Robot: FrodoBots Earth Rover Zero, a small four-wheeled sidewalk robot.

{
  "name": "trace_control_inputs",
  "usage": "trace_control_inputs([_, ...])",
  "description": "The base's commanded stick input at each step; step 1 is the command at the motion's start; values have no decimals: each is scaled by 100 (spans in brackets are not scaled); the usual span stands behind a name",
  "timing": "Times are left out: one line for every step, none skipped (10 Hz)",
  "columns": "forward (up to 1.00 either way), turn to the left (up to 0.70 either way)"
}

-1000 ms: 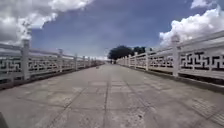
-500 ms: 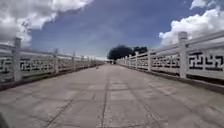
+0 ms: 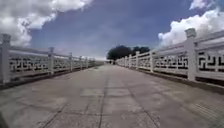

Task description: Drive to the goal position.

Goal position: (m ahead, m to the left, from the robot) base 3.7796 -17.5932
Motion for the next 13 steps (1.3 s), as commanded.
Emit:
trace_control_inputs([70,0])
trace_control_inputs([70,0])
trace_control_inputs([70,0])
trace_control_inputs([70,0])
trace_control_inputs([70,0])
trace_control_inputs([70,0])
trace_control_inputs([70,0])
trace_control_inputs([70,0])
trace_control_inputs([70,0])
trace_control_inputs([70,0])
trace_control_inputs([70,0])
trace_control_inputs([70,0])
trace_control_inputs([70,0])
